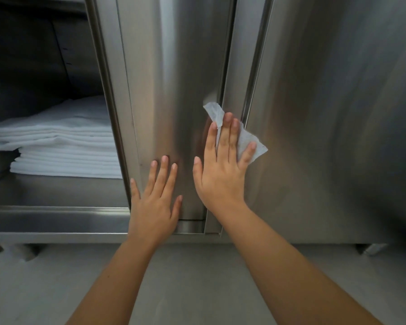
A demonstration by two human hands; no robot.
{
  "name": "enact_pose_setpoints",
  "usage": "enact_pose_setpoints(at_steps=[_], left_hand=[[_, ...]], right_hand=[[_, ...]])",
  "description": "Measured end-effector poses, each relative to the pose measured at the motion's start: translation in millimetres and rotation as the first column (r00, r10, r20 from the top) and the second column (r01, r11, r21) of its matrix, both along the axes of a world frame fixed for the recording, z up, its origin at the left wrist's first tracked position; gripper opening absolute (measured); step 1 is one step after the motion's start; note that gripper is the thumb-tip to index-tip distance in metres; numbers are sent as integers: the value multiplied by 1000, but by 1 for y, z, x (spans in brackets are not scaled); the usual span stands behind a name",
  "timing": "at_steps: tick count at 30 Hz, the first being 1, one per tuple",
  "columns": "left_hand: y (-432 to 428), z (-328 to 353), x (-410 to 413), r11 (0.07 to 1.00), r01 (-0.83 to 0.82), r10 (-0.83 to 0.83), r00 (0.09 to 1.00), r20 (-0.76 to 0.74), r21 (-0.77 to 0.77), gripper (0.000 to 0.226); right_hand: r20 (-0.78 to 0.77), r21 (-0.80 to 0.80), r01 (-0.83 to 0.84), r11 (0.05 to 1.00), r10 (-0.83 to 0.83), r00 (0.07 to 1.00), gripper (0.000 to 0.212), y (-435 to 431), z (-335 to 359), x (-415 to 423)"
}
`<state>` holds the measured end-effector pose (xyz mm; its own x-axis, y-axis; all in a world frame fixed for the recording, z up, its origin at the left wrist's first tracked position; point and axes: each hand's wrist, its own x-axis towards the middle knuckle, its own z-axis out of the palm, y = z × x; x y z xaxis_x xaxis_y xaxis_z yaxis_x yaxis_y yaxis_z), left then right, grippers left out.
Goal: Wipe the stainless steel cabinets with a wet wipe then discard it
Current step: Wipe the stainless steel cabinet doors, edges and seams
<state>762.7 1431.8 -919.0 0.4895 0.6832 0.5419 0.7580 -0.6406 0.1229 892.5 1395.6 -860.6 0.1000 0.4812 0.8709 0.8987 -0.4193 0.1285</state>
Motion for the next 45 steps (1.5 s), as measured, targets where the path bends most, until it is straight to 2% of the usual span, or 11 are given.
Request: enact_pose_setpoints(at_steps=[8, 13, 15, 18, 36, 40, 45], left_hand=[[1, -6, 5, 1000, -14, 14, 1000, 13, -24, 60], [4, -11, 5, 997, -12, 15, 999, 32, -73, 61], [6, -12, 4, 997, -11, 12, 1000, 20, -72, 59], [6, -13, 4, 997, -3, 5, 1000, 22, -75, 59], [9, -21, 17, 993, 17, -4, 994, 113, -116, 68], [8, -23, 20, 994, 28, -13, 990, 138, -102, 71], [9, -23, 20, 996, 28, -15, 987, 160, -81, 70]], right_hand=[[10, -5, -35, 999, 35, 999, 64, 0, -31, 3], [-22, -174, -41, 984, 37, 999, 72, -14, -80, 2], [-48, -209, -53, 976, 44, 998, 69, -18, -99, 3], [-71, -214, -39, 976, 24, 997, 62, -17, -114, 0], [-4, -250, 17, 968, -19, 1000, 58, -17, -186, 1], [14, -271, 38, 962, -35, 999, 50, -18, -197, 2], [-5, -256, 16, 966, -18, 1000, 59, -17, -199, 2]])
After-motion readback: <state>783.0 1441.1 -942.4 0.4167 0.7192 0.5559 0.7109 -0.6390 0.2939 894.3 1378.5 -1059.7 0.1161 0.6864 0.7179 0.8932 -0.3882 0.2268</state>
